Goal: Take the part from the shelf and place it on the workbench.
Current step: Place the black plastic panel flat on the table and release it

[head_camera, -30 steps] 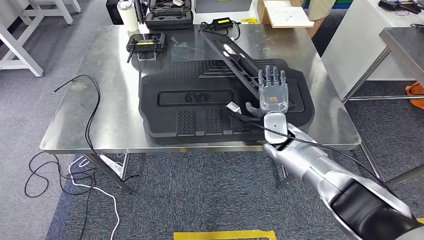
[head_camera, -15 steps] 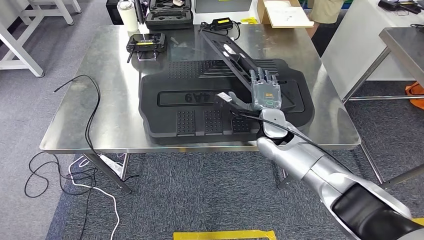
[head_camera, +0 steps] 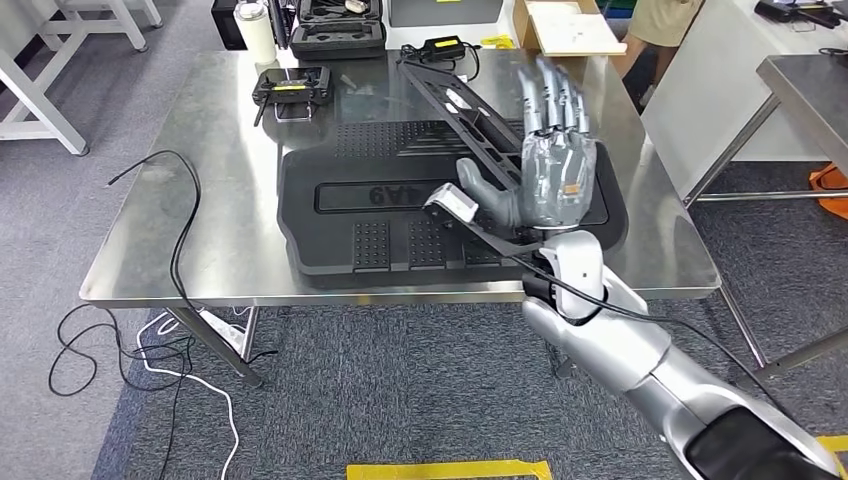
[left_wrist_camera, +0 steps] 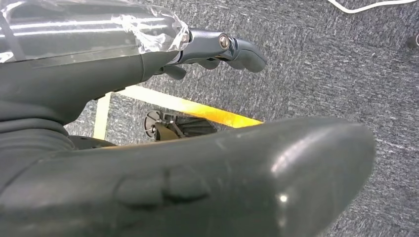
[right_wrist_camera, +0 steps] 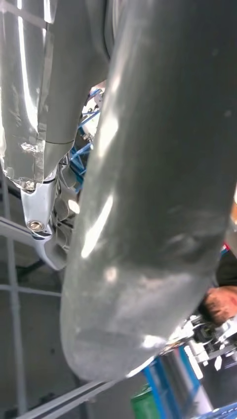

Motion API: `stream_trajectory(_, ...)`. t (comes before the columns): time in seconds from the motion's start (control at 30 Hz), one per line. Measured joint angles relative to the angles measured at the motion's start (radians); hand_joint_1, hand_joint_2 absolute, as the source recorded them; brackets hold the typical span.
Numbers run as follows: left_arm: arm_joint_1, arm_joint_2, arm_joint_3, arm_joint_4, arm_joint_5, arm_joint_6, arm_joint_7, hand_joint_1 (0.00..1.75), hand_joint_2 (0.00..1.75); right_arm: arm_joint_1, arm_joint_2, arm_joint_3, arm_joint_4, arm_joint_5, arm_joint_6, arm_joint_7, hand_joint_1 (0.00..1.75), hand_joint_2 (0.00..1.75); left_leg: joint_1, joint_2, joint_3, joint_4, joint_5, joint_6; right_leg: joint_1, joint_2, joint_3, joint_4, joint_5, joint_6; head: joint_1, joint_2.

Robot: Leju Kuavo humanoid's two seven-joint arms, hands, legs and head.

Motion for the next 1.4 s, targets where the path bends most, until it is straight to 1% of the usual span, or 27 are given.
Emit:
stream_trajectory(0.13,-0.002,0.0,0.0,0.0,0.0,0.0,0.0,0.0,0.0,0.024,-0.003,-0.04,-0.068,0.022,0.0,-0.023,0.0,0.0,0.0,0.0,0.001,0.0,0.0,0.0,0.0,0.0,0.001,0.0,0.0,0.0,0.0,0.0)
stream_trajectory(0.17,-0.002,0.0,-0.001,0.0,0.0,0.0,0.0,0.0,0.0,0.029,-0.001,-0.051,-0.084,0.037,0.0,-0.049,0.0,0.0,0.0,0.0,0.001,0.0,0.0,0.0,0.0,0.0,0.001,0.0,0.0,0.0,0.0,0.0)
stream_trajectory(0.2,-0.003,0.0,-0.001,0.0,0.0,0.001,0.001,0.0,0.0,0.036,0.003,-0.066,-0.101,0.052,0.0,-0.093,0.0,0.0,0.0,0.0,0.001,0.0,0.0,0.0,0.0,0.0,0.002,0.0,0.0,0.0,0.0,0.0)
stream_trajectory(0.23,-0.003,0.0,-0.003,0.0,0.0,0.003,0.003,0.0,0.0,0.045,0.012,-0.085,-0.12,0.063,0.0,-0.159,0.0,0.0,0.0,0.0,0.001,0.0,0.0,0.0,0.0,0.0,0.002,0.0,0.0,0.0,0.0,0.0)
stream_trajectory(0.27,-0.004,-0.001,-0.005,0.0,0.0,0.006,0.005,0.0,0.0,0.055,0.028,-0.11,-0.141,0.065,0.0,-0.247,0.0,0.0,0.0,0.0,0.002,0.0,0.0,0.0,0.0,0.0,0.002,0.0,0.0,0.0,0.0,0.0)
stream_trajectory(0.33,-0.006,-0.002,-0.007,0.0,0.0,0.016,0.01,0.0,0.0,0.076,0.069,-0.167,-0.179,0.042,0.0,-0.431,0.0,0.0,0.0,0.0,0.002,0.0,0.0,0.0,0.0,0.0,0.003,0.0,0.0,0.0,0.0,0.0)
stream_trajectory(0.4,-0.008,-0.004,-0.007,0.0,0.0,0.026,0.012,0.0,0.0,0.089,0.117,-0.226,-0.209,0.003,0.0,-0.586,0.0,0.0,0.0,0.0,0.002,0.0,0.0,0.0,0.0,0.0,0.003,0.0,0.0,0.0,0.0,0.0)
stream_trajectory(0.47,-0.008,-0.006,-0.007,0.0,0.0,0.034,0.013,0.0,0.0,0.096,0.167,-0.285,-0.235,-0.038,0.0,-0.71,0.0,0.0,0.0,0.0,0.002,0.0,0.0,0.0,0.0,0.0,0.003,0.0,0.0,0.0,0.0,0.0)
stream_trajectory(0.5,-0.008,-0.007,-0.007,0.0,0.0,0.038,0.013,0.0,0.0,0.099,0.191,-0.313,-0.246,-0.057,0.0,-0.759,0.0,0.0,0.0,0.0,0.002,0.0,0.0,0.0,0.0,0.0,0.003,0.0,-0.001,0.0,0.0,0.0)
stream_trajectory(0.57,-0.008,-0.007,-0.007,0.0,0.0,0.045,0.012,0.0,0.0,0.104,0.234,-0.359,-0.262,-0.084,0.0,-0.823,0.0,0.0,0.0,0.0,0.002,-0.001,0.0,0.0,0.001,0.0,0.003,0.0,-0.001,0.0,0.0,0.0)
stream_trajectory(0.67,-0.007,-0.007,-0.007,0.0,0.0,0.055,0.01,0.0,0.0,0.112,0.286,-0.414,-0.274,-0.109,0.0,-0.871,0.0,0.0,0.0,0.0,0.002,-0.001,0.0,0.0,0.0,0.0,0.003,0.0,-0.001,0.0,0.0,0.0)
stream_trajectory(0.73,-0.007,-0.007,-0.007,0.0,0.0,0.063,0.009,0.0,0.0,0.116,0.316,-0.444,-0.276,-0.123,0.0,-0.888,0.0,0.0,0.0,0.0,0.002,-0.001,0.0,0.0,0.0,0.0,0.004,0.0,-0.001,0.0,0.0,0.0)
stream_trajectory(0.9,-0.003,-0.007,-0.007,0.0,0.0,0.074,0.003,0.0,0.0,0.127,0.37,-0.491,-0.276,-0.129,0.001,-0.892,0.0,0.0,0.0,0.0,0.002,0.0,0.0,0.0,0.0,0.0,0.004,0.0,-0.001,0.0,0.0,0.0)
stream_trajectory(1.07,-0.001,-0.007,-0.005,0.0,0.0,0.092,-0.004,0.0,0.0,0.139,0.398,-0.509,-0.276,-0.119,0.001,-0.846,0.0,0.0,-0.003,0.0,0.002,0.001,-0.001,0.0,-0.002,0.0,0.004,-0.001,0.0,0.0,0.0,0.0)
stream_trajectory(1.23,0.002,-0.007,-0.005,0.0,0.0,0.104,-0.005,0.0,0.0,0.148,0.413,-0.511,-0.276,-0.115,0.001,-0.825,0.0,0.0,-0.007,-0.001,0.002,0.005,-0.004,0.004,-0.006,0.0,0.005,-0.001,-0.001,0.002,0.0,0.0)
stream_trajectory(1.3,0.003,-0.007,-0.005,0.0,0.0,0.107,-0.005,0.0,0.0,0.151,0.416,-0.511,-0.276,-0.114,0.001,-0.814,0.0,0.0,-0.009,-0.001,0.001,0.007,-0.007,0.008,-0.008,0.0,0.005,-0.002,-0.002,0.005,0.0,0.0)
stream_trajectory(1.33,0.003,-0.007,-0.005,0.0,0.0,0.109,-0.005,0.0,0.0,0.152,0.417,-0.511,-0.276,-0.112,0.001,-0.807,0.0,0.0,-0.01,-0.001,0.001,0.007,-0.006,0.01,-0.009,0.0,0.006,-0.004,0.0,0.008,0.0,0.0)
stream_trajectory(1.4,0.003,-0.007,-0.005,0.0,0.0,0.114,-0.005,0.0,0.0,0.153,0.417,-0.511,-0.276,-0.108,0.001,-0.793,0.0,0.0,-0.004,0.002,0.005,-0.003,0.001,0.018,-0.007,0.0,0.007,0.0,-0.005,0.015,0.0,0.0)
